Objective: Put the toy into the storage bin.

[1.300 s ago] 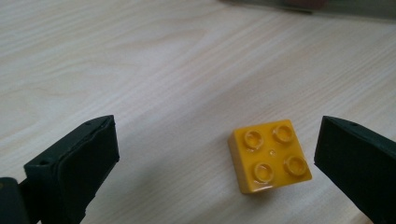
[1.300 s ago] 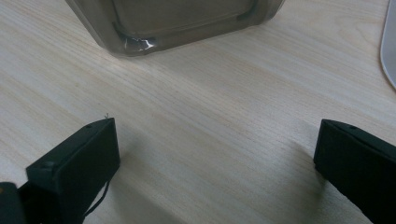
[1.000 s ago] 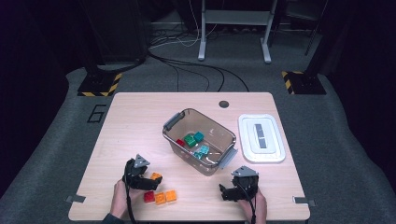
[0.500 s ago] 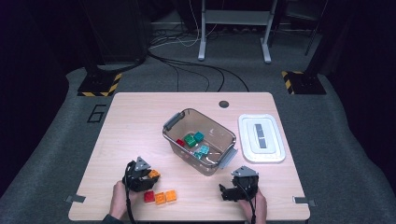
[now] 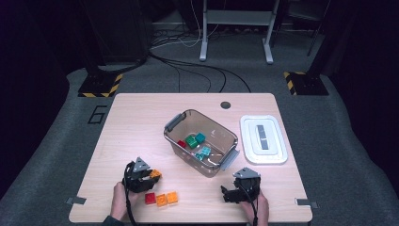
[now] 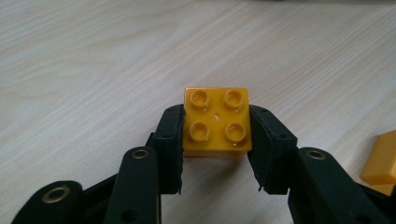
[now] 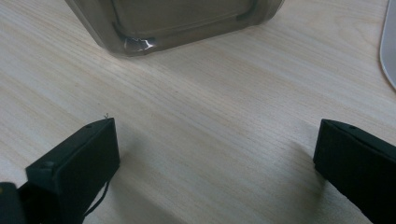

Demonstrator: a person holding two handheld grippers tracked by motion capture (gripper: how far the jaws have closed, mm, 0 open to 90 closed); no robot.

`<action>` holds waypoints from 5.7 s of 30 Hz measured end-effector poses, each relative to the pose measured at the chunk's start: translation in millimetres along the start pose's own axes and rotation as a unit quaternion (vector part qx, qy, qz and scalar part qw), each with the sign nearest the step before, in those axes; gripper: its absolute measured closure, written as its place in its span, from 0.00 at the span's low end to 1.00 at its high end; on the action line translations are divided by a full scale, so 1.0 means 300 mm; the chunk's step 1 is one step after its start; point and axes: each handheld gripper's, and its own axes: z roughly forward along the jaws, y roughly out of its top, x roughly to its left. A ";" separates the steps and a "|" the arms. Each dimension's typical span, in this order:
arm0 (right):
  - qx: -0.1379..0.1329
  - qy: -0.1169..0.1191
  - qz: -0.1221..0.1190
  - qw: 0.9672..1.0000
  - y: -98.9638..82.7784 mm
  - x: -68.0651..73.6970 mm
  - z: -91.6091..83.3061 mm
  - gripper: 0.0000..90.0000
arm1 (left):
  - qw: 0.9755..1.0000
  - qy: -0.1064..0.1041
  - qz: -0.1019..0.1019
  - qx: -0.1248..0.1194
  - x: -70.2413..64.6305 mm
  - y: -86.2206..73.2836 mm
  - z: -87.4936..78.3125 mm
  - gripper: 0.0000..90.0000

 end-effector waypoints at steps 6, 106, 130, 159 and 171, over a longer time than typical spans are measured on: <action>0.000 0.000 0.000 1.000 0.000 0.000 0.000 0.00 | 1.000 0.000 0.001 -0.015 0.008 0.023 -0.036 0.65; 0.001 0.001 -0.004 1.000 0.000 -0.003 0.000 0.00 | 0.991 0.008 0.072 -0.110 0.027 0.569 -0.175 0.65; 0.001 0.001 -0.008 1.000 -0.001 -0.004 0.000 0.00 | 0.994 -0.012 0.079 -0.070 -0.011 0.610 -0.024 0.65; 0.001 0.002 -0.005 1.000 -0.001 -0.003 0.000 0.00 | 0.995 0.010 0.045 -0.089 0.011 0.406 -0.173 0.05; 0.001 0.001 -0.005 1.000 -0.001 -0.003 0.000 0.00 | 0.997 0.011 -0.005 -0.081 0.049 0.190 -0.170 0.00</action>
